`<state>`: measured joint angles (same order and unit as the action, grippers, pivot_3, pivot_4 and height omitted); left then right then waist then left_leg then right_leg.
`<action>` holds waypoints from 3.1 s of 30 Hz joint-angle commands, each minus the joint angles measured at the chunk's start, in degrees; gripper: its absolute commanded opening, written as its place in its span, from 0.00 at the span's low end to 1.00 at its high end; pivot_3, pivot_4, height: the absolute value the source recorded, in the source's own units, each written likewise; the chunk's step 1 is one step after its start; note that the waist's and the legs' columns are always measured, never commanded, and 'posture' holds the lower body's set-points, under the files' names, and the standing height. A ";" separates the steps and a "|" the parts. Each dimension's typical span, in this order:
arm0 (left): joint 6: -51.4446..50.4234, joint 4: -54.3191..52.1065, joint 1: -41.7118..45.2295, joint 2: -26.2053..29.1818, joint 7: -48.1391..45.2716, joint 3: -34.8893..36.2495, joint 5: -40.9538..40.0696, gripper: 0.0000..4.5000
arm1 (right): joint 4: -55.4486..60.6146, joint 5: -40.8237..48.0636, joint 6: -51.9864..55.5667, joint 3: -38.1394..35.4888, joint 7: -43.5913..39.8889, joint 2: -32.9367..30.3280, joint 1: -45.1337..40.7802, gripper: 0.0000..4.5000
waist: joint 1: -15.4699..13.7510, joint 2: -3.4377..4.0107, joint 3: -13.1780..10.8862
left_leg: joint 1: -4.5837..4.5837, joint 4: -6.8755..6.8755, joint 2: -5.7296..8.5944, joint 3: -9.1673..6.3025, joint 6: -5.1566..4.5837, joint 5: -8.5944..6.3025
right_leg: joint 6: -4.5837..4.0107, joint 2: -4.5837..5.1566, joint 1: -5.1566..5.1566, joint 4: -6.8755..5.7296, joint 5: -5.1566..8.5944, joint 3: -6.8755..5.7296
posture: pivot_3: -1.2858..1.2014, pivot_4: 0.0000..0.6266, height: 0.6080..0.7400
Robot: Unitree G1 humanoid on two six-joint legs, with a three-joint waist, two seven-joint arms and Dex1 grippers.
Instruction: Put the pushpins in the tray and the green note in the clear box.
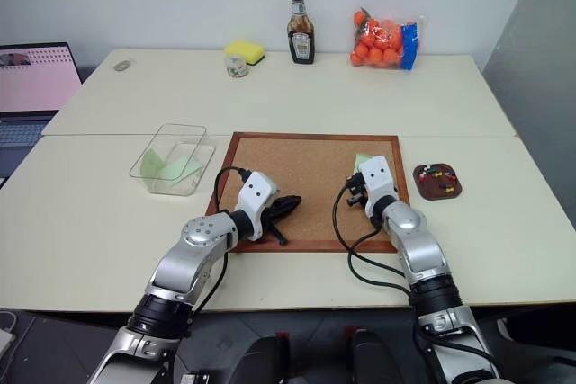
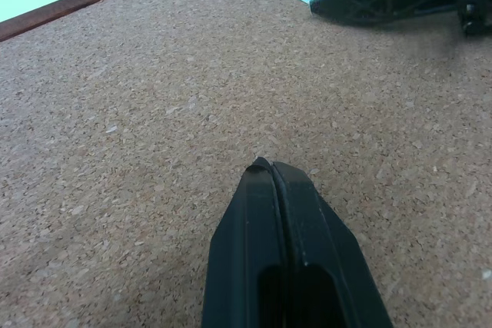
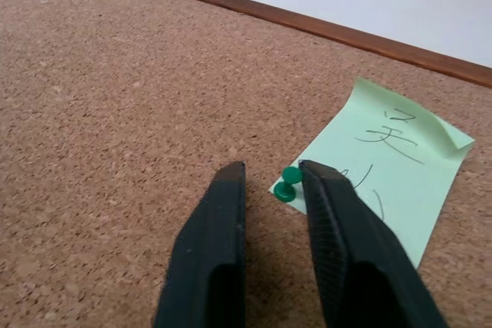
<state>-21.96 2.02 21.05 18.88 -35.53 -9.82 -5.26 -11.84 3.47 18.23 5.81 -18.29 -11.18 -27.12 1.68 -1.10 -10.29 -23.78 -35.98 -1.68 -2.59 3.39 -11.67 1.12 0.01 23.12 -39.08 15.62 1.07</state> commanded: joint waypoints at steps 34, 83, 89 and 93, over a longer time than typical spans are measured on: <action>-0.02 -0.22 -0.86 -0.14 0.26 -0.86 0.70 0.00 | 15.43 4.45 -0.49 -6.20 -1.84 -1.12 4.17 0.00 | -0.04 0.00 0.00 | -0.02 0.01 0.00 0.00 0.00 0.00 | 0.01 0.00 0.02 0.01 0.01 0.01 | 0.52 0.24 1.00; -46.00 11.73 25.26 -19.63 19.12 30.08 -38.31 0.71 | 26.88 -1.69 -4.45 6.81 -16.00 -11.80 5.39 0.00 | -0.02 -0.18 -0.11 | -0.08 -0.02 0.03 -0.12 0.03 0.02 | 0.04 -0.02 0.03 0.02 0.02 -0.07 | 0.52 0.24 1.00; -46.02 13.14 25.83 -20.85 21.22 32.41 -39.63 0.48 | 26.94 -2.37 -4.93 6.75 -16.06 -11.67 5.40 0.00 | -0.01 -0.18 -0.11 | -0.07 -0.02 0.02 -0.11 0.04 0.02 | 0.04 -0.02 0.03 0.02 0.02 -0.07 | 0.52 0.24 1.00; -45.80 14.01 26.21 -21.24 22.01 33.53 -40.13 0.31 | 26.87 -2.64 -5.26 6.72 -16.05 -11.69 5.28 0.00 | -0.01 -0.18 -0.11 | -0.07 -0.02 0.03 -0.11 0.04 0.02 | 0.04 -0.02 0.03 0.02 0.02 -0.07 | 0.52 0.24 1.00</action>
<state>-68.11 16.05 46.00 -1.89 -14.03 23.09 -43.64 12.35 1.04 14.35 12.68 -33.94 -22.61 -20.84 1.66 -1.28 -10.40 -23.86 -36.01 -1.65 -2.70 3.43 -11.66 1.15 0.00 23.15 -39.07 15.64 1.00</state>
